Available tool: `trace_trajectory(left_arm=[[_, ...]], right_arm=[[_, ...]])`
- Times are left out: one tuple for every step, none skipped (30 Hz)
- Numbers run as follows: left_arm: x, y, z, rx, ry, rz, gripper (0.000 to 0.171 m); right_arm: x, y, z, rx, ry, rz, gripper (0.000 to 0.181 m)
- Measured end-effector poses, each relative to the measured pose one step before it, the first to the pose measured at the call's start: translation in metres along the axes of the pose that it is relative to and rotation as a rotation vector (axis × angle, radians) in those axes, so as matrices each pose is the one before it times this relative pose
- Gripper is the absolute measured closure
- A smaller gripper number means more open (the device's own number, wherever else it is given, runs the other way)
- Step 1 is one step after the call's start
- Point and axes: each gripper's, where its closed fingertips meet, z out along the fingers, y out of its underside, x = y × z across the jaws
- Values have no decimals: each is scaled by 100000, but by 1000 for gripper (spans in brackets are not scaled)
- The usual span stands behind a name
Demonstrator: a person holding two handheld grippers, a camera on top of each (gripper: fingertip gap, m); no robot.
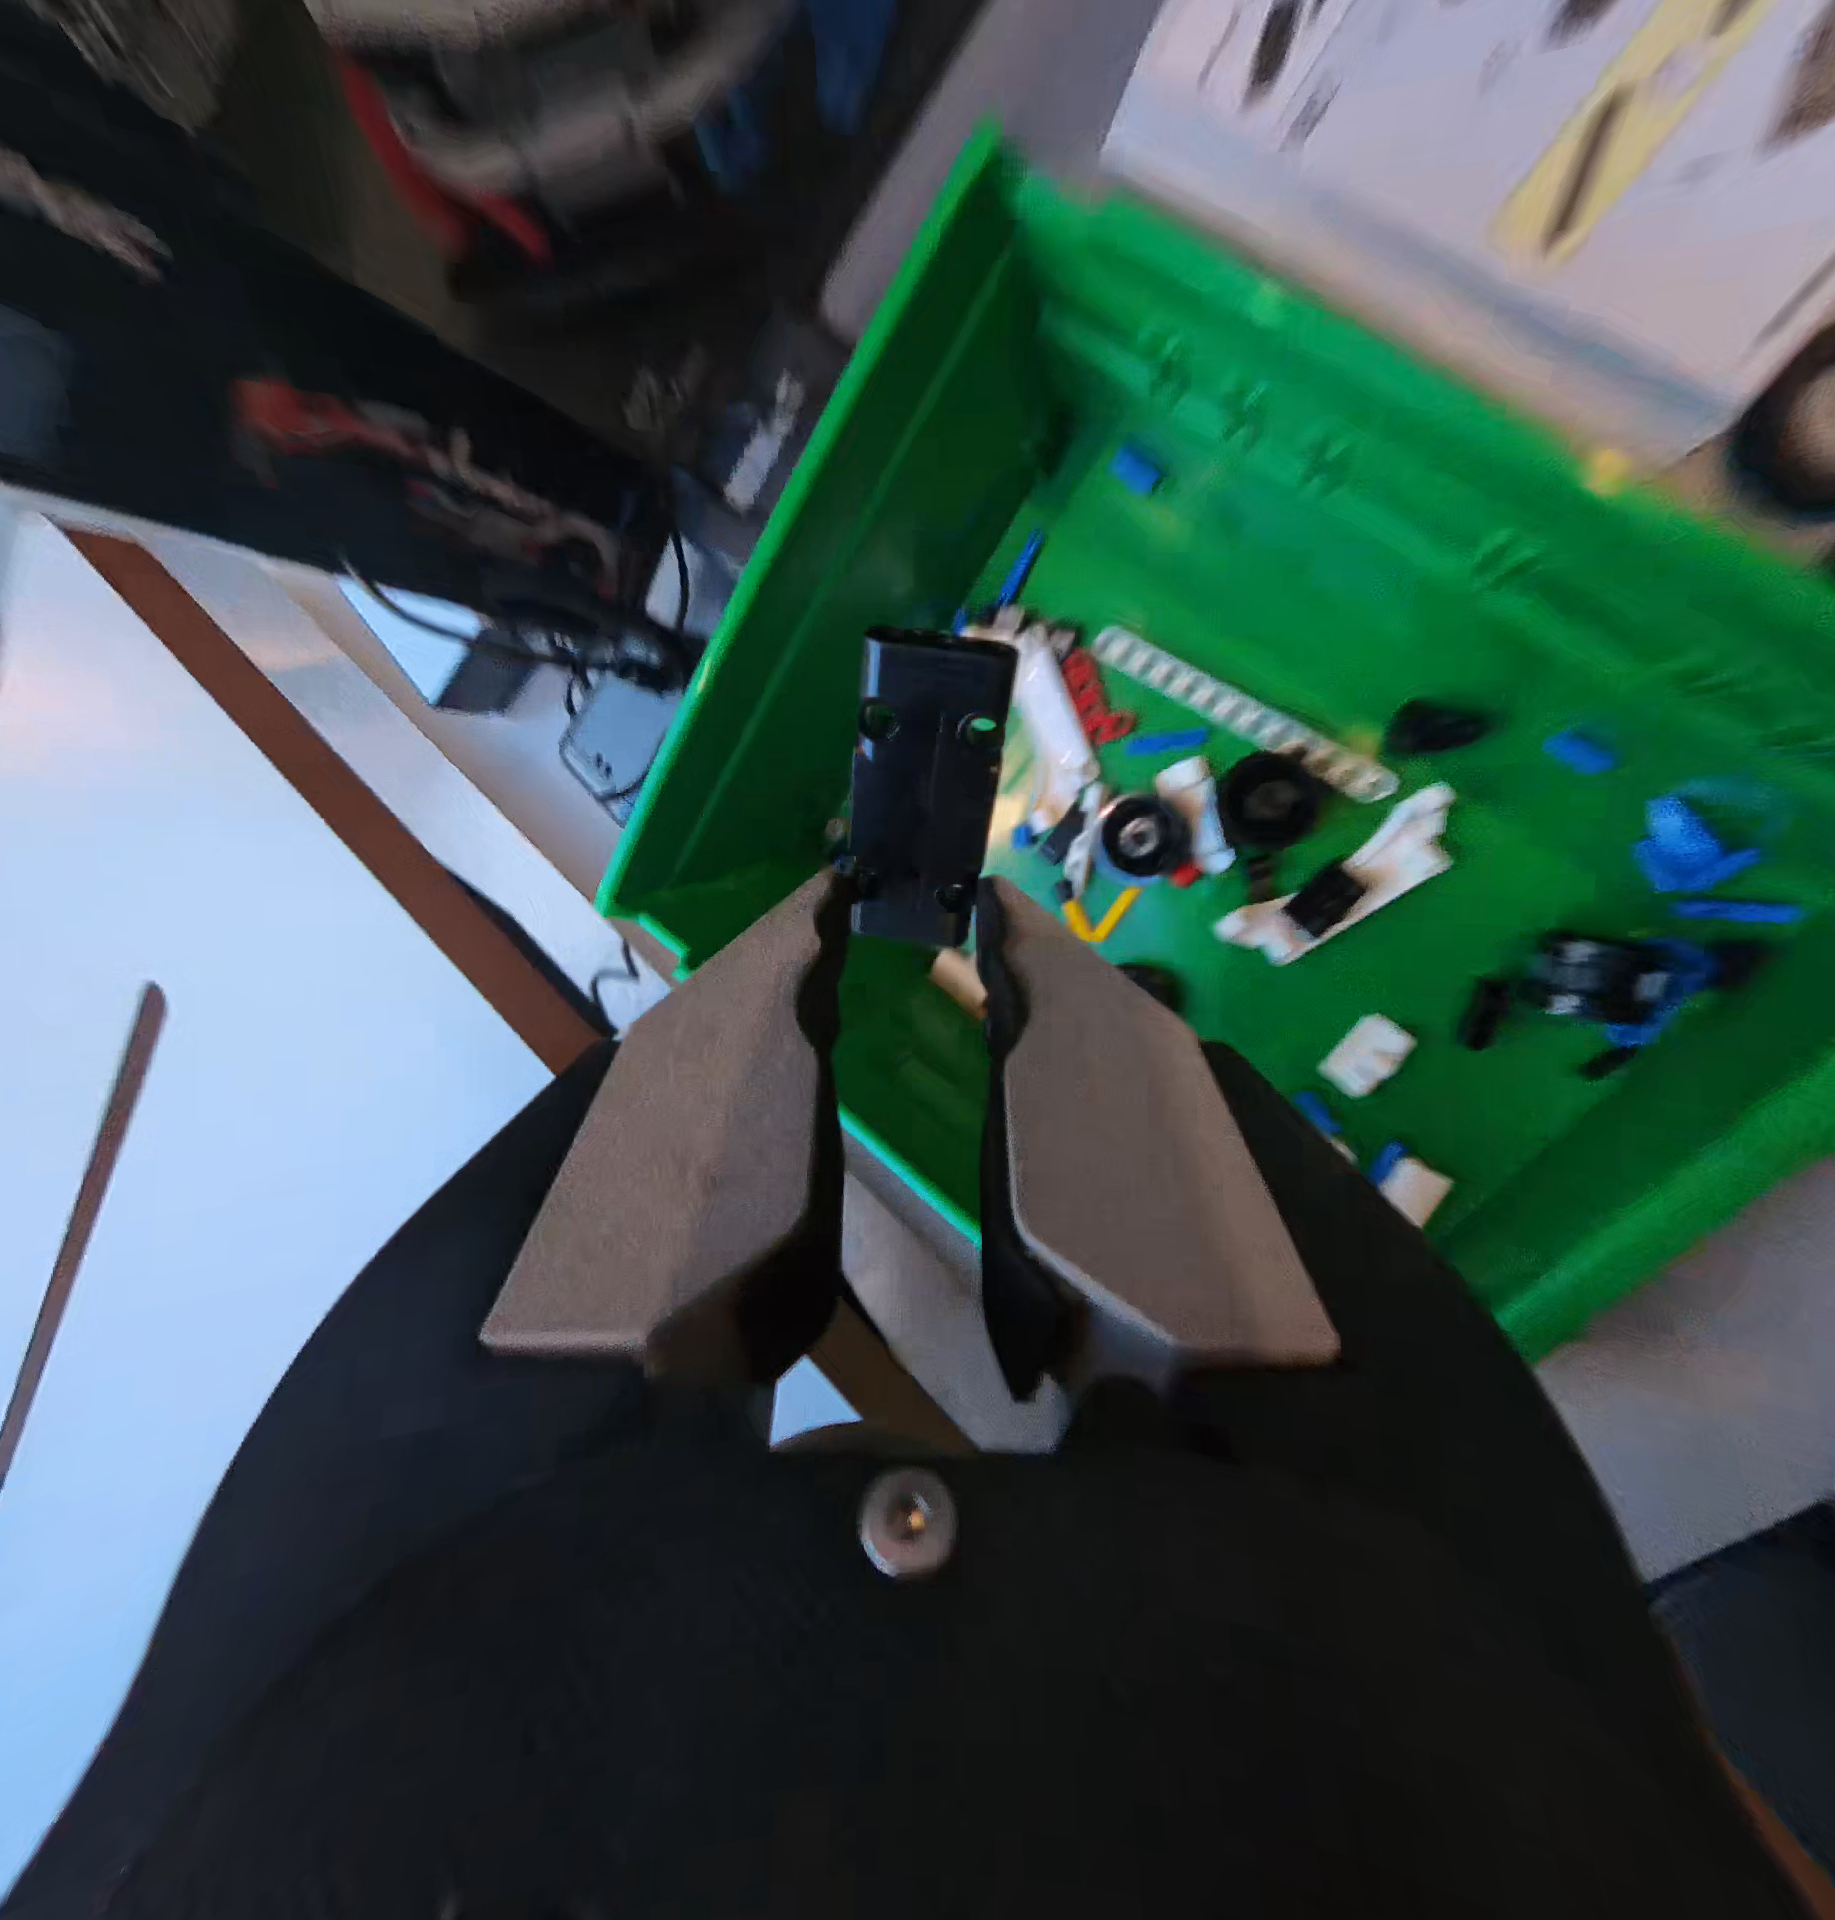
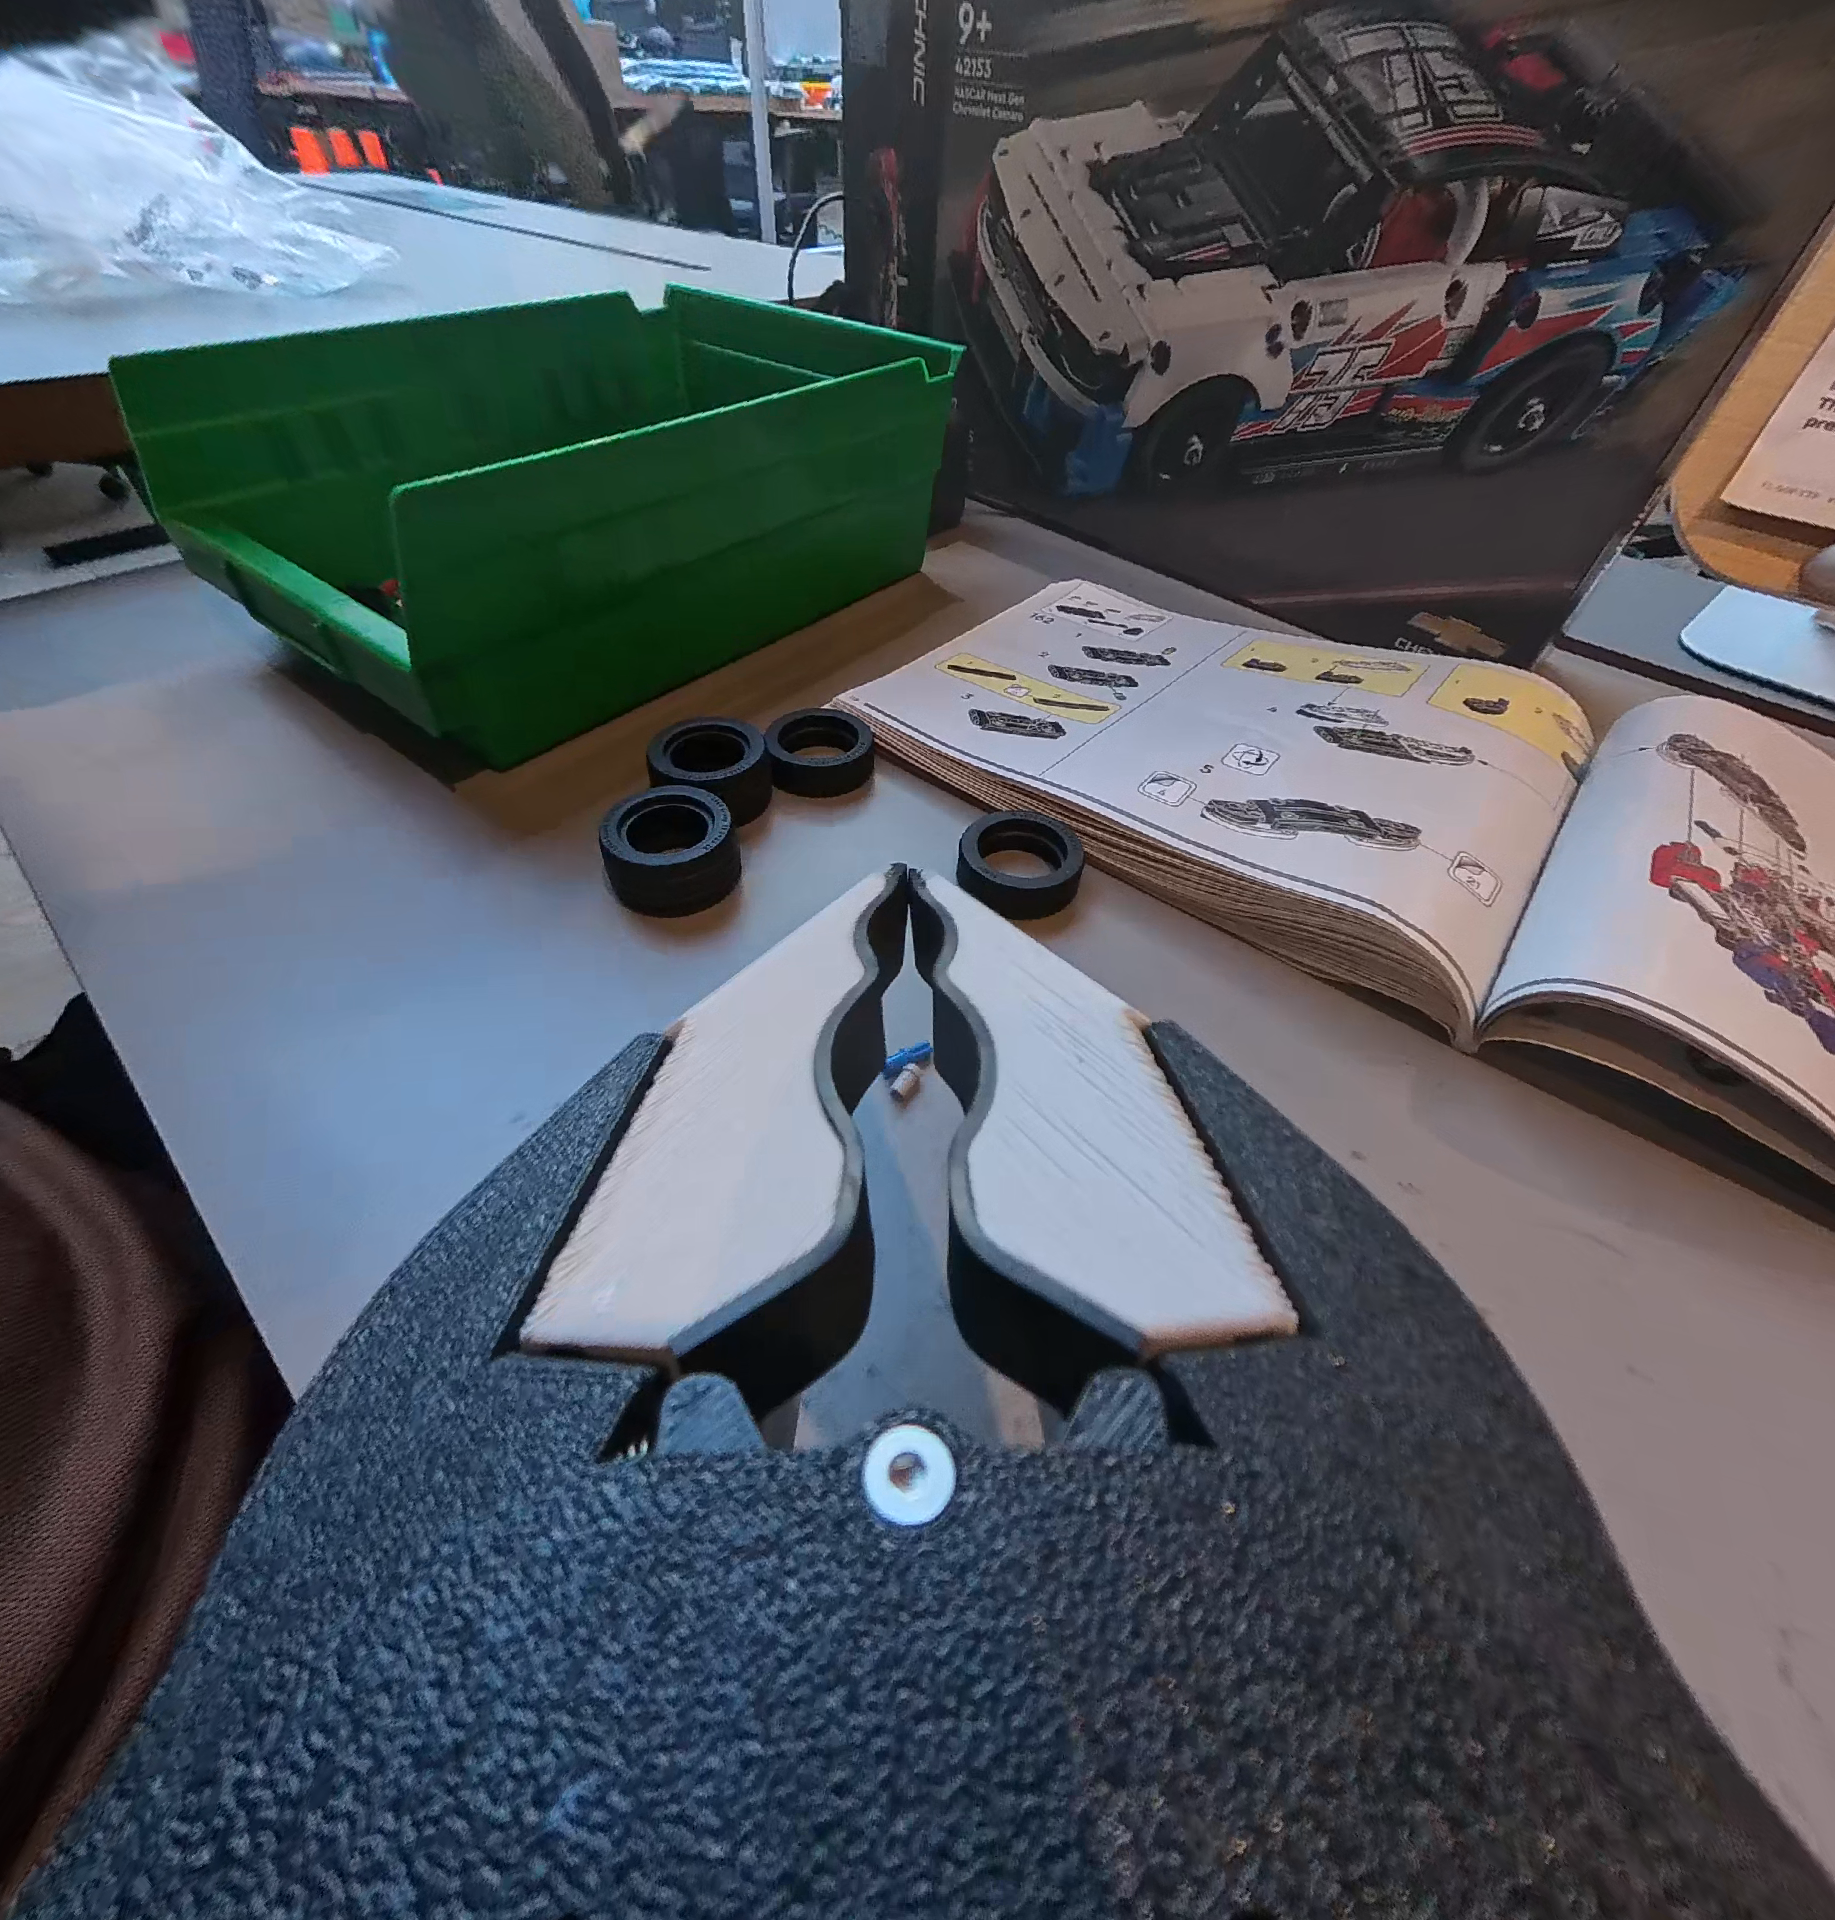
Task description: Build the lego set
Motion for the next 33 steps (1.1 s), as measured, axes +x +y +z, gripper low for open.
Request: trace_trajectory(left_arm=[[1207, -1167, -1767, 6745, 0, -41, 149], [1738, -1358, -1602, 6941, 1605, 502, 149], [2233, -1407, -1310, 6497, 2968, 1443, 149], [2552, -1393, -917, 5768, 3407, 2451, 150], [2636, -1302, -463, 4929, 2966, 3178, 150], [2666, -1097, 14, 3599, 2913, 3090, 150], [2810, -945, 468, 2951, 4217, 2227, 150], [2817, -778, 884, 2278, 4955, 1319, 150], [2522, -584, 1313, 1952, 4064, 267, 150], [2206, -38, 1690, -327, 3067, 375, 150], [1817, 583, 1931, -3352, 1789, 1570, 150], [1706, 558, 2093, -2420, 2262, 927, 150], [1583, 563, 2189, -1892, 3442, -1190, 150], [1034, 1024, 2219, -4985, 2089, -2787, 149], [617, 1082, 2057, -5611, 954, -2916, 149], [467, 813, 1759, -3800, 1217, -2186, 149], [-135, 419, 1373, -1060, -1165, -2548, 148], [-248, -984, 270, 7658, -103, -5067, 149], [-83, -83, 303, -73, 1754, -4813, 149], [35, -168, 130, -734, 2431, -3684, 149], [90, -241, -2, 552, 1629, -2399, 148], [215, -279, -33, 1514, 1282, -609, 145], [92, -210, -126, 1597, -238, 419, 144], [-55, -106, -196, 1600, -1589, 1067, 143], [1, -19, -244, 1330, -1362, 1236, 141], [127, 32, -358, 1181, -493, 827, 135], [311, -21, -531, 1726, 897, 328, 128], [458, -159, -744, 3117, 1855, -138, 126], [497, -266, -958, 4181, 2158, -263, 126], [390, -320, -1153, 4427, 1811, -50, 126], [91, -433, -1348, 5064, 309, -266, 126], [-102, -420, -1481, 4795, -47, -165, 128], [-343, -349, -1519, 3833, -294, -42, 131]], right_arm=[[106, -60, -59, 362, 512, 123, 181], [128, -98, -72, 522, 677, -6, 181], [165, -126, -107, 636, 989, -189, 181], [246, -218, -166, 1057, 1487, -386, 181], [327, -337, -237, 1689, 1976, -613, 181], [371, -420, -295, 2064, 2205, -696, 181], [399, -411, -308, 2041, 2204, -588, 181], [408, -368, -324, 1836, 2119, -454, 181], [407, -293, -296, 1512, 1932, -278, 181], [410, -220, -273, 1219, 1847, -87, 181], [375, -163, -227, 879, 1641, -8, 181], [324, -77, -196, 428, 1244, -31, 181], [241, 6, -138, 62, 792, 152, 181], [139, 59, -105, -132, 235, 466, 181], [46, 77, -77, -158, -146, 616, 181], [-26, 67, -55, -129, -361, 509, 181], [-69, 74, -27, -231, -475, 205, 181], [-75, 97, -21, -362, -245, -71, 181], [-77, 71, -20, -242, -261, -170, 181], [-108, 49, -8, -159, -480, -46, 181], [-108, 42, -17, -173, -502, 21, 181], [-87, 54, -10, -198, -315, -23, 181], [-69, 37, -33, -194, -270, -76, 181], [-49, 53, -49, -226, -200, -29, 181], [-41, 61, -46, -211, -102, 37, 181], [-24, 61, -33, -137, -24, 40, 181], [-23, 76, -8, -207, 83, 44, 181], [9, 128, 51, -410, 193, 0, 181], [24, 170, 114, -643, 287, -110, 181], [-6, 233, 172, -893, 235, -209, 181], [-37, 272, 223, -1110, 73, -211, 181], [-85, 294, 269, -1214, -95, -167, 181], [-95, 296, 306, -1232, -124, -183, 181]])
